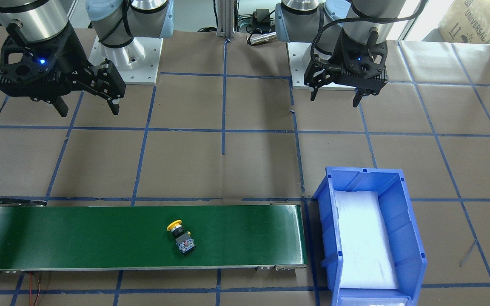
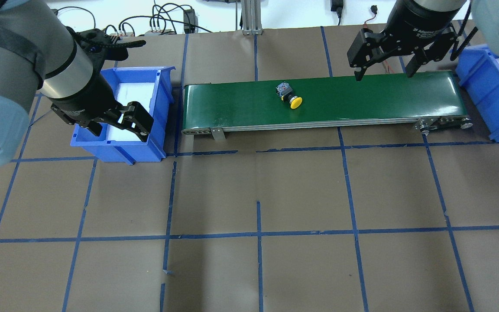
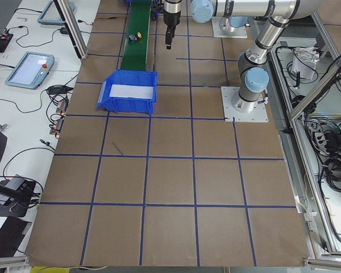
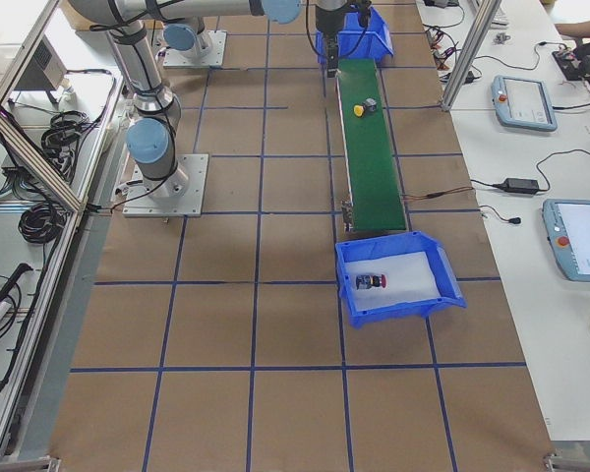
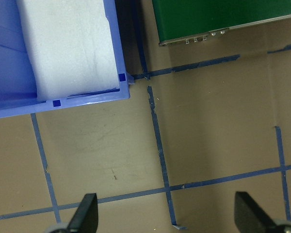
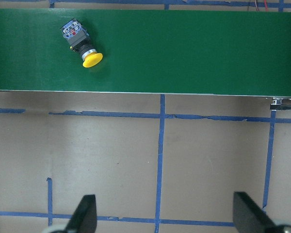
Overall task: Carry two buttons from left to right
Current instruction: 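Move the right gripper back over the conveyor toward the second button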
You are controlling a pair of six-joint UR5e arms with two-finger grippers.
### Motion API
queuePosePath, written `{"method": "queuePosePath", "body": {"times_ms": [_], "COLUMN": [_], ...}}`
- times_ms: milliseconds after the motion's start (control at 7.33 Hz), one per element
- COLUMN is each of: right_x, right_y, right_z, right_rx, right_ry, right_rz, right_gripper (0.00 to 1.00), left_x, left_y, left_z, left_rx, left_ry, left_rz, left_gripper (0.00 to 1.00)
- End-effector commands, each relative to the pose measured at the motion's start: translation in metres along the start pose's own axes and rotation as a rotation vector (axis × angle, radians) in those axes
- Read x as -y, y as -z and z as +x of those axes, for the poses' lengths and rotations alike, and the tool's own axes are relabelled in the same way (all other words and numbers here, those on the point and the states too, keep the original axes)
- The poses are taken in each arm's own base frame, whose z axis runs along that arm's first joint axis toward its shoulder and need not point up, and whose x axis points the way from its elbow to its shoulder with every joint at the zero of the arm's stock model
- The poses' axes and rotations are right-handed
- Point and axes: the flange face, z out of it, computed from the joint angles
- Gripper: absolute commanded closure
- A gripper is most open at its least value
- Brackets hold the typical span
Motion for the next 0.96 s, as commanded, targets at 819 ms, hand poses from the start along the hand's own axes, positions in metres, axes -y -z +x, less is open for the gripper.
{"method": "queuePosePath", "body": {"times_ms": [819], "right_x": [0.079], "right_y": [-0.1], "right_z": [-0.04], "right_rx": [0.013], "right_ry": [0.177], "right_rz": [0.023], "right_gripper": [0.0], "left_x": [0.0], "left_y": [0.0], "left_z": [0.001], "left_rx": [-0.001], "left_ry": [0.001], "left_rz": [0.002], "left_gripper": [0.0]}}
